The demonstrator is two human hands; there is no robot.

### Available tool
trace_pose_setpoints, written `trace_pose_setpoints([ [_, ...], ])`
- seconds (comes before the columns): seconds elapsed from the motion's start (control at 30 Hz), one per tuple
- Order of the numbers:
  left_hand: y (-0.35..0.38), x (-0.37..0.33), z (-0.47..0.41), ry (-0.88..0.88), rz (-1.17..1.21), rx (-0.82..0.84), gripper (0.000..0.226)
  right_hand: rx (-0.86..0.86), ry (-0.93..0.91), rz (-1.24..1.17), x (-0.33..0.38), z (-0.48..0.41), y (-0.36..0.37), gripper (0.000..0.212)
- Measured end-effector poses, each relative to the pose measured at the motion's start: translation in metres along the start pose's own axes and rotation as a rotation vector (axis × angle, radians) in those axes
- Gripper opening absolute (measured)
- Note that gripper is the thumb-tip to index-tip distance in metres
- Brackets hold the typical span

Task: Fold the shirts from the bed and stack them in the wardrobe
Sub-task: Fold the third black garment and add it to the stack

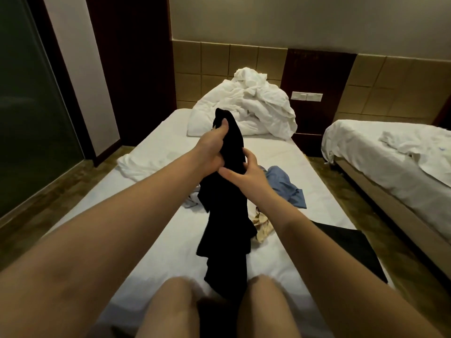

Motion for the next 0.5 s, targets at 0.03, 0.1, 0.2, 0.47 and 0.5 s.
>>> trace_pose_setpoints([
  [0.03,-0.001,-0.002,-0.003,-0.002,0.035,-0.011,0.048,-0.008,0.000,0.016,0.000,-0.003,0.000,0.096],
  [0.1,-0.001,-0.010,-0.008,0.007,0.113,-0.032,0.046,-0.012,0.001,0.103,0.001,-0.008,0.001,0.083],
  [0.2,0.002,-0.022,-0.014,0.035,0.188,-0.034,0.035,-0.073,-0.011,0.232,0.005,-0.014,0.004,0.055],
  [0.47,-0.014,-0.092,-0.040,0.265,-0.726,-0.009,0.048,-0.404,-0.282,0.198,0.105,-0.023,-0.074,0.036],
  [0.5,-0.018,-0.101,-0.045,0.295,-0.767,-0.019,0.048,-0.366,-0.331,0.289,0.120,-0.019,-0.078,0.036],
])
Point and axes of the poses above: each hand's wrist, its own z-axis away from the middle knuckle, its own y-axis out of the palm, x = y × z, the point moved 4 cm from there along -z, towards the middle knuckle, and after that the axes turned 12 degrees about y, right-handed, at the moved point
